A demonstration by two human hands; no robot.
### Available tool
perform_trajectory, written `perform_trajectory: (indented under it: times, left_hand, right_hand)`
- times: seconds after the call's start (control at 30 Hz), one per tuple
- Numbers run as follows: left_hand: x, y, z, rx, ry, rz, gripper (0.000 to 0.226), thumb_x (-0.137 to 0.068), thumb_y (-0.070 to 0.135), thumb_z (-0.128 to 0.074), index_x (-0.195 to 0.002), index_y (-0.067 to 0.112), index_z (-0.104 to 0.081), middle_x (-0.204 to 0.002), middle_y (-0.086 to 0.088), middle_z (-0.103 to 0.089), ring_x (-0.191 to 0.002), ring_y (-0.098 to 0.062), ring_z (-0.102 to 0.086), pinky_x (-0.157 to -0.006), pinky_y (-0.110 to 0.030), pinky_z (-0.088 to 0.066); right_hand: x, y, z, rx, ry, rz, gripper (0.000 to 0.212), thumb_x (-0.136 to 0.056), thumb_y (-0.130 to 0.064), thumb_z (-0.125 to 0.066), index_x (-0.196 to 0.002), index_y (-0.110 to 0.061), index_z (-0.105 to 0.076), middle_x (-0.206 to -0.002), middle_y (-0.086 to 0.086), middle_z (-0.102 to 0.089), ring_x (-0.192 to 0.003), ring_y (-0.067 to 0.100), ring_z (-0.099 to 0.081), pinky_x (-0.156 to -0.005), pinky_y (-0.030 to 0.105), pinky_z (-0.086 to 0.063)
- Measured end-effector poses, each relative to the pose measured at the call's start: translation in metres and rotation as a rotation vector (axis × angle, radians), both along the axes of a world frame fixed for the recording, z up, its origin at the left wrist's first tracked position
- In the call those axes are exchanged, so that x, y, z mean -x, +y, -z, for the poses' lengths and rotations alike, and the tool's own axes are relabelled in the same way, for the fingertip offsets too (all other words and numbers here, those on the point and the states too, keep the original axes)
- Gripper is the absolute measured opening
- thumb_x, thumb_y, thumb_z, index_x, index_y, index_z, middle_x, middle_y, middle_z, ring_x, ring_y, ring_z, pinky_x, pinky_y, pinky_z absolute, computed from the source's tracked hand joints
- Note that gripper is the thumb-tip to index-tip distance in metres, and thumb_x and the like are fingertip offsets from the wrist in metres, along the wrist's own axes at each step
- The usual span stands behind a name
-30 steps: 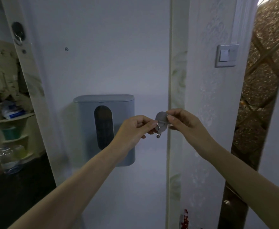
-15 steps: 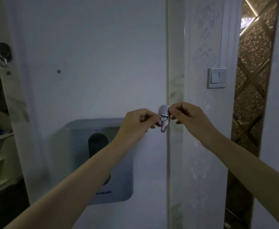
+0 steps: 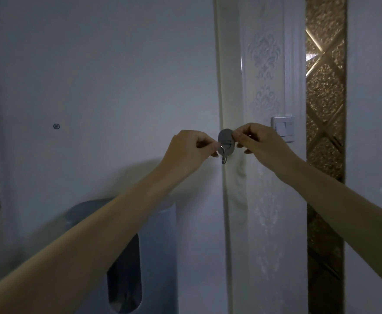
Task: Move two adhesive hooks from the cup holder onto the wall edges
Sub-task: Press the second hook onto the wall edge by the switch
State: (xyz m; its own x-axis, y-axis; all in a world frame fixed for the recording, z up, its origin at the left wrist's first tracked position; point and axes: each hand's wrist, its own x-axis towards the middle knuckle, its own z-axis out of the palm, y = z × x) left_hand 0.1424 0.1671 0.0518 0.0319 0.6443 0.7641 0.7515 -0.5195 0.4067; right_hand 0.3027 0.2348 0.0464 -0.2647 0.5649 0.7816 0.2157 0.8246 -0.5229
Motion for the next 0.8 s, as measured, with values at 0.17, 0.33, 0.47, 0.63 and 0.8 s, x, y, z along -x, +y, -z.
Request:
perform_trajectory:
  times: [0.17,0.33,0.47,0.63,0.8]
  left_hand:
    - [0.001,0.015,-0.016,-0.031,0.077,-0.031,0.014,-0.086,0.018,-0.058,-0.086,0.011,-0.071,-0.075,0.004,-0.066,-0.062,0.003,-0.056,-0.06,-0.002,-0.041]
    - [0.001,0.031,-0.03,-0.144,0.133,-0.108,0.014,-0.085,0.02,-0.059,-0.09,0.012,-0.07,-0.08,0.005,-0.064,-0.067,-0.003,-0.054,-0.062,-0.001,-0.038]
    - [-0.003,0.041,-0.038,-0.245,0.246,-0.207,0.022,-0.085,0.027,-0.059,-0.103,0.014,-0.063,-0.09,0.004,-0.064,-0.081,-0.012,-0.057,-0.074,-0.021,-0.043]
    - [-0.007,0.053,-0.047,-0.35,0.49,-0.356,0.049,-0.084,0.034,-0.06,-0.126,0.013,-0.047,-0.121,-0.006,-0.057,-0.108,-0.021,-0.047,-0.083,-0.028,-0.036]
    - [-0.014,0.061,-0.058,-0.35,0.575,-0.422,0.062,-0.082,0.036,-0.062,-0.134,0.014,-0.039,-0.132,-0.009,-0.048,-0.117,-0.025,-0.041,-0.091,-0.032,-0.035]
  right_hand:
    - [-0.004,0.013,-0.02,-0.023,0.016,0.045,0.015,-0.089,-0.025,-0.05,-0.095,-0.014,-0.059,-0.088,0.0,-0.061,-0.076,0.009,-0.057,-0.07,0.02,-0.046]
    - [-0.007,0.033,-0.043,-0.078,0.008,0.053,0.01,-0.089,-0.027,-0.051,-0.091,-0.019,-0.057,-0.08,-0.011,-0.057,-0.071,0.001,-0.055,-0.065,0.014,-0.045]
    - [-0.008,0.05,-0.059,-0.143,-0.031,0.085,0.009,-0.089,-0.028,-0.05,-0.091,-0.022,-0.056,-0.076,-0.014,-0.056,-0.069,0.0,-0.055,-0.062,0.011,-0.044]
    - [-0.009,0.071,-0.072,-0.183,-0.067,0.099,0.008,-0.089,-0.028,-0.051,-0.09,-0.022,-0.056,-0.076,-0.013,-0.055,-0.069,0.0,-0.053,-0.062,0.011,-0.04]
    - [-0.011,0.084,-0.078,-0.23,-0.073,0.109,0.016,-0.089,-0.029,-0.05,-0.096,-0.017,-0.059,-0.075,-0.014,-0.052,-0.068,0.0,-0.05,-0.061,0.011,-0.037]
